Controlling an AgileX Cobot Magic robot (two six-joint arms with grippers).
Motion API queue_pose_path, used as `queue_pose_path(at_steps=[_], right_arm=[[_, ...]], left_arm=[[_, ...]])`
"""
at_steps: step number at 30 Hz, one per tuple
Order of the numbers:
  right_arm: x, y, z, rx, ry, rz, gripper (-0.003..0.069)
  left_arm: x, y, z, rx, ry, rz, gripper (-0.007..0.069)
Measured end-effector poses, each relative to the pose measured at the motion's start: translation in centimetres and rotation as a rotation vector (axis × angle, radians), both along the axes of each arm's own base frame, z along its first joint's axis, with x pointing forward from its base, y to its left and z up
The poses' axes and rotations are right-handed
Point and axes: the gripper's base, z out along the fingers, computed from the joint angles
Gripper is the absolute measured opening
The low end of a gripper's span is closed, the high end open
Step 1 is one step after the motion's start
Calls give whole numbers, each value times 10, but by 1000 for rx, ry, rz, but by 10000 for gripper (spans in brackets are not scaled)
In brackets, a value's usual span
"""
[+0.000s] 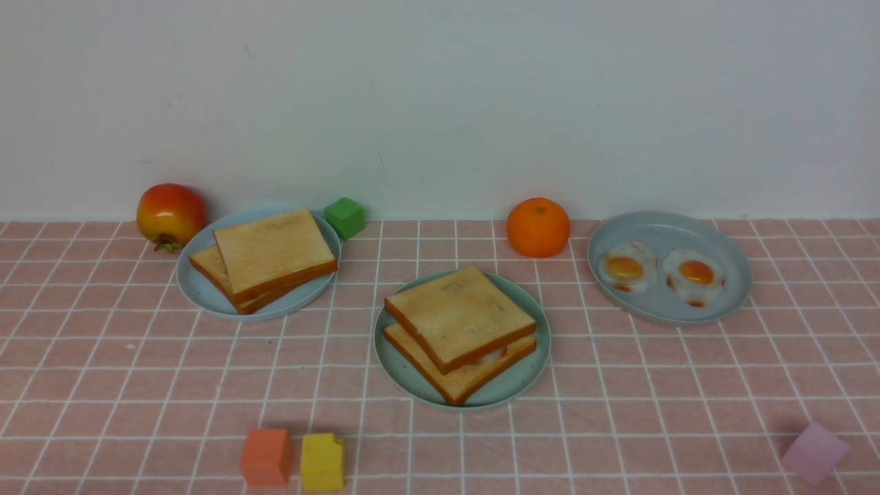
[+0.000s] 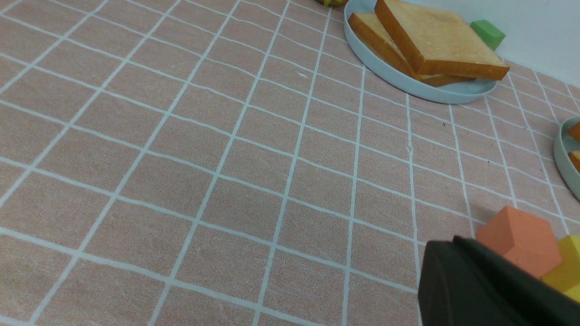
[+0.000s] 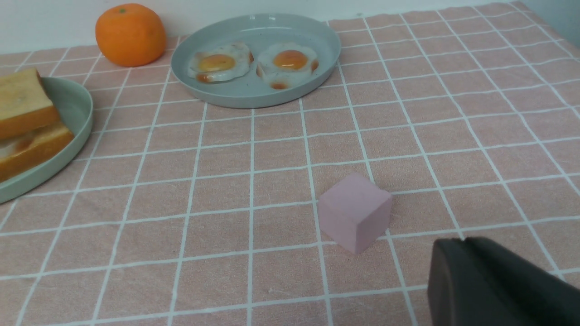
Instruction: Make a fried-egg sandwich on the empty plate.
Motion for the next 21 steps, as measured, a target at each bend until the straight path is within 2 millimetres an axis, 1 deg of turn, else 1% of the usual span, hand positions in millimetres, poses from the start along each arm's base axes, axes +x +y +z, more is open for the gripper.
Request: queue_pose_path(at_steps=[21], right_arm=[[0,0,0,0,0,0,85]], left_arm=[[0,0,0,0,0,0,-2]])
